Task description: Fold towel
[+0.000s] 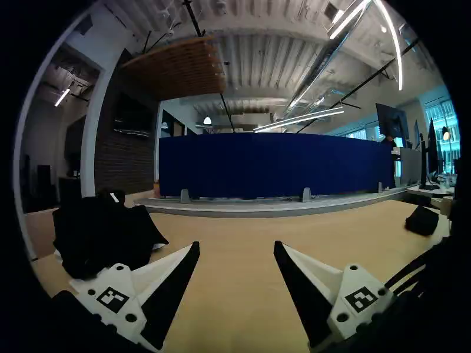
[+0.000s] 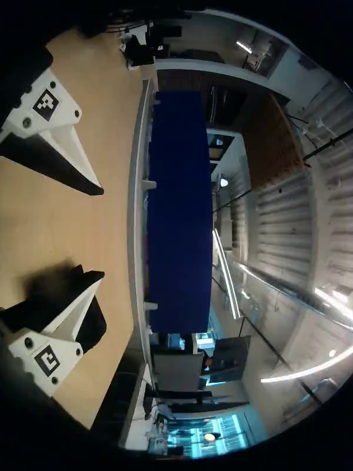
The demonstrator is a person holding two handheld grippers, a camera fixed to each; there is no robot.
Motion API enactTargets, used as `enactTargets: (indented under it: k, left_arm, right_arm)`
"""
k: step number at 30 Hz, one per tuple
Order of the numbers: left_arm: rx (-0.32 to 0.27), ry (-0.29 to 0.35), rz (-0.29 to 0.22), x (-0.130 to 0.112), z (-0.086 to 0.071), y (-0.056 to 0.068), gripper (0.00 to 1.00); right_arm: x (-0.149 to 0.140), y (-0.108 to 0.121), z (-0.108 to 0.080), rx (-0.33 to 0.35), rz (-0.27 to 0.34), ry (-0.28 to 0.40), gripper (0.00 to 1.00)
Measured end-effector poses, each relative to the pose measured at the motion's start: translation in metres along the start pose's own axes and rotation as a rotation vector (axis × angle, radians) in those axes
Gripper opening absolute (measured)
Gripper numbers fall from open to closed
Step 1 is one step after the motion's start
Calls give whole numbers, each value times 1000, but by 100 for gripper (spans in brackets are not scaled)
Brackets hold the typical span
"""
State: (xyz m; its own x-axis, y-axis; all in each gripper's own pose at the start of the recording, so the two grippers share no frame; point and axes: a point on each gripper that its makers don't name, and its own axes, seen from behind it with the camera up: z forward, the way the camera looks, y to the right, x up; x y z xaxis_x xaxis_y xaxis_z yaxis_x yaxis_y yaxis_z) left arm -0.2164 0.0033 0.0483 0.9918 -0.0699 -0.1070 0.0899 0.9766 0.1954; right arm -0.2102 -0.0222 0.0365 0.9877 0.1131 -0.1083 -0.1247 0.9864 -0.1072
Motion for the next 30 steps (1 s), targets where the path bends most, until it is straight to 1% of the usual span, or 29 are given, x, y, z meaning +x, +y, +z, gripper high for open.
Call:
enactTargets:
  k: [30]
  left_arm:
    - [0, 0, 0, -1, 0, -1, 93]
  right_arm:
    - [4, 0, 1, -1, 2, 0, 99]
